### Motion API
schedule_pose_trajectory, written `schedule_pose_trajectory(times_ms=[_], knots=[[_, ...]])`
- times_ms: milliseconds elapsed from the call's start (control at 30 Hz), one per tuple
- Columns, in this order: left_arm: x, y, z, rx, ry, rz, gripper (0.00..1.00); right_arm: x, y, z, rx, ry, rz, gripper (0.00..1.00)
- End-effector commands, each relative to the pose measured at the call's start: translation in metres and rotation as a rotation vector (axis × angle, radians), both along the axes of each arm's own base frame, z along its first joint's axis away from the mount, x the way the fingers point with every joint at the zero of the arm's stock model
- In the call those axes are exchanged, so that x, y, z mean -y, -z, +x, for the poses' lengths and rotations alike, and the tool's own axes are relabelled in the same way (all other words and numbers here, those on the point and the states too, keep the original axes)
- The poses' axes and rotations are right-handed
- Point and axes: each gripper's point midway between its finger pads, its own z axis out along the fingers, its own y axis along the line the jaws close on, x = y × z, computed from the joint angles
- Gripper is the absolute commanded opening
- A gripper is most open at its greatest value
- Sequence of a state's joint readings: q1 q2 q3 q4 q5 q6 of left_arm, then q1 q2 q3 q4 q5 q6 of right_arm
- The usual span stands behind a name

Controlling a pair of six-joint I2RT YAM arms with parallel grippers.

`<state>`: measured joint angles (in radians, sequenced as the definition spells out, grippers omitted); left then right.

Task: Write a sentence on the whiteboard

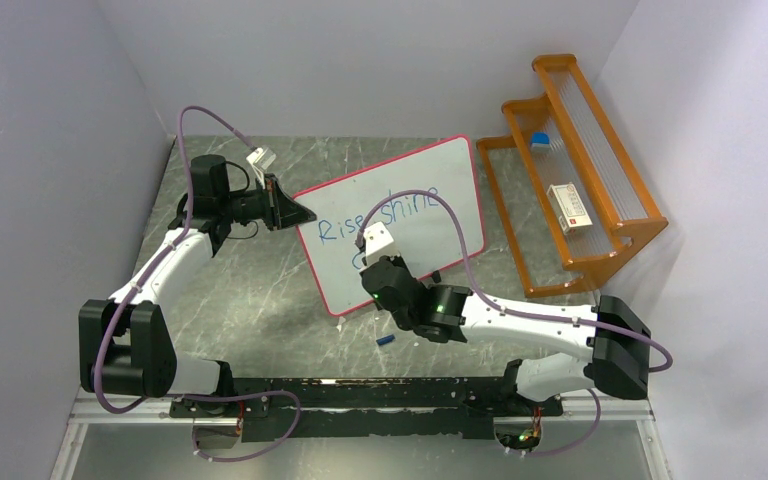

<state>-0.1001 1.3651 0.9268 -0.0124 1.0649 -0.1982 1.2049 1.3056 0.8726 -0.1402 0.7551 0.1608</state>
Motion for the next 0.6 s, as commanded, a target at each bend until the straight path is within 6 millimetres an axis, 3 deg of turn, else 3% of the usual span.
schedule_pose_trajectory(times_ms=[0, 567], knots=[[-0.006, 0.035, 0.004, -0.023, -0.056, 0.109, 0.05, -0.002, -0.001, 0.006, 0.005, 0.017, 0.022, 0.0], [-0.006, 0.035, 0.004, -0.023, -0.056, 0.11, 0.05, 0.006, 0.012, -0.003, -0.053, 0.012, -0.003, 0.0]])
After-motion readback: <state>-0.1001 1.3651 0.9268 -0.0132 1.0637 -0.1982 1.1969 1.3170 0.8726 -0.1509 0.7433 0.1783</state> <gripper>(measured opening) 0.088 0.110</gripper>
